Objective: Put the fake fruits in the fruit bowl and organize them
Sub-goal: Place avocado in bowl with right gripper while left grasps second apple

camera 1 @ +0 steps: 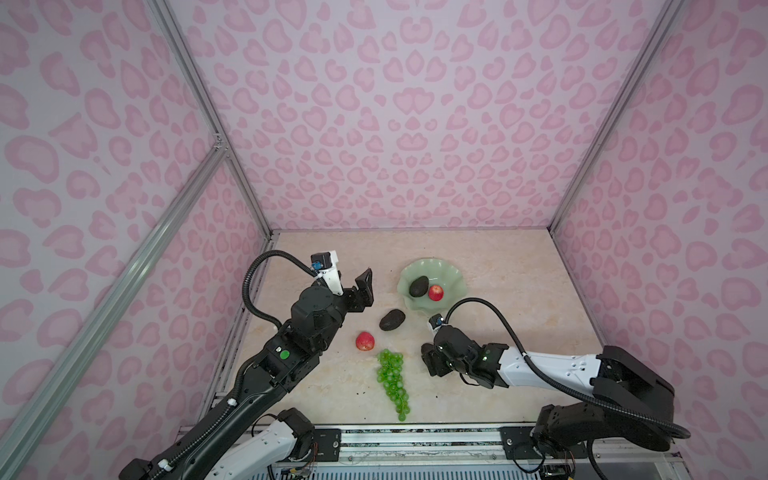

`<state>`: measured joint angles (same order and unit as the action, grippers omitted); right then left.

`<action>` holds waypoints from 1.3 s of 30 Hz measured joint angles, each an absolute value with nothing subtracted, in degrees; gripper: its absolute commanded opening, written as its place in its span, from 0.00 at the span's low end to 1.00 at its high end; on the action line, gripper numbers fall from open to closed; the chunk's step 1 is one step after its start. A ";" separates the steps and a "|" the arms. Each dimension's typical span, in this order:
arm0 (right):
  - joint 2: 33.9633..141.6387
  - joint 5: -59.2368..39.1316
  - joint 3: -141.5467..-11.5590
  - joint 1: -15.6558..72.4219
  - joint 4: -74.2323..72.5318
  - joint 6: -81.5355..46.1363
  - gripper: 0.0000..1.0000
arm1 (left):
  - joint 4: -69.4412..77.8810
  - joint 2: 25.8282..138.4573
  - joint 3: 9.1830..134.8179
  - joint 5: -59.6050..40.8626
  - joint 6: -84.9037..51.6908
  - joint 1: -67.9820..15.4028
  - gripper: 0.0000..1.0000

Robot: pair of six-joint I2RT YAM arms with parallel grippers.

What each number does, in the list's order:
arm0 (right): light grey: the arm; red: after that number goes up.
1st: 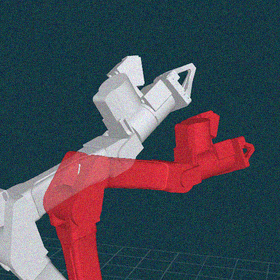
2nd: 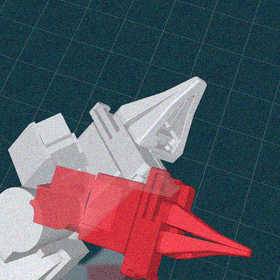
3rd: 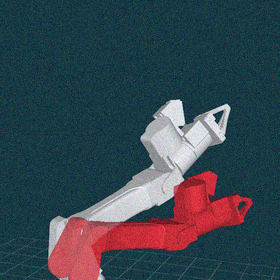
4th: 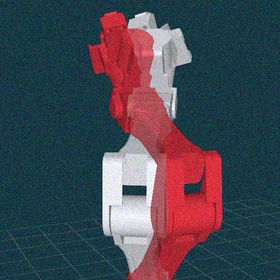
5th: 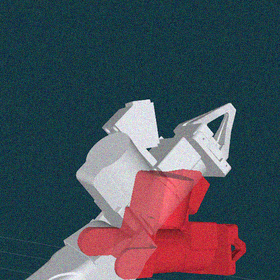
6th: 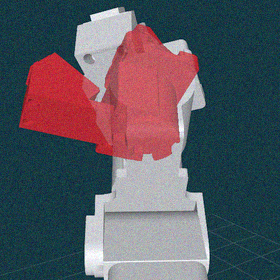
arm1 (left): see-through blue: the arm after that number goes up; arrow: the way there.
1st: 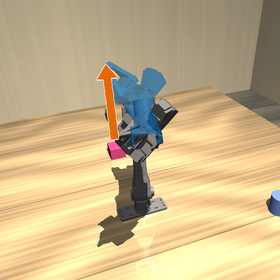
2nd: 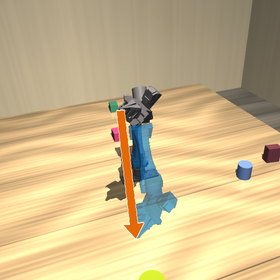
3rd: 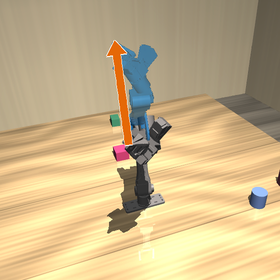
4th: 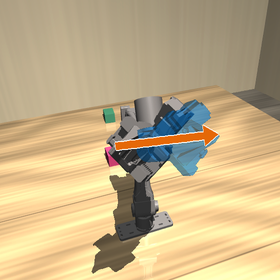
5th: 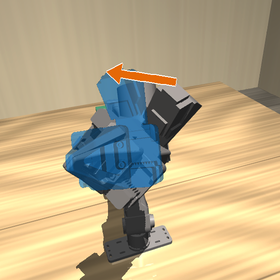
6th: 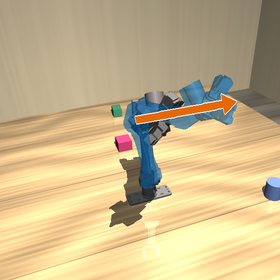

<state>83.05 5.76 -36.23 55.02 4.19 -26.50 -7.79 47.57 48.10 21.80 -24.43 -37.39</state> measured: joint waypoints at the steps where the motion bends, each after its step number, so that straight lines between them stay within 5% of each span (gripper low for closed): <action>1: 84.20 5.80 -36.47 55.02 3.95 -26.83 0.72 | -9.19 46.30 47.05 22.72 -24.88 -37.12 0.86; 5: 86.41 6.44 -36.64 55.07 3.51 -27.92 0.49 | -13.87 42.57 43.13 25.17 -26.94 -36.67 0.87; 10: 82.30 9.34 -37.87 55.07 6.57 -28.84 0.37 | -17.76 41.19 39.16 25.93 -30.28 -36.38 0.88; 21: 70.08 16.36 -46.35 42.09 13.39 -25.32 0.35 | -20.93 46.35 34.63 23.75 -35.31 -36.34 0.88; 30: 86.37 11.46 -59.11 30.57 12.23 -18.39 0.35 | -19.49 54.08 32.47 19.18 -37.45 -36.34 0.87; 39: 100.16 8.40 -66.87 28.67 10.48 -15.86 0.35 | -16.53 58.11 30.52 16.82 -38.50 -36.34 0.86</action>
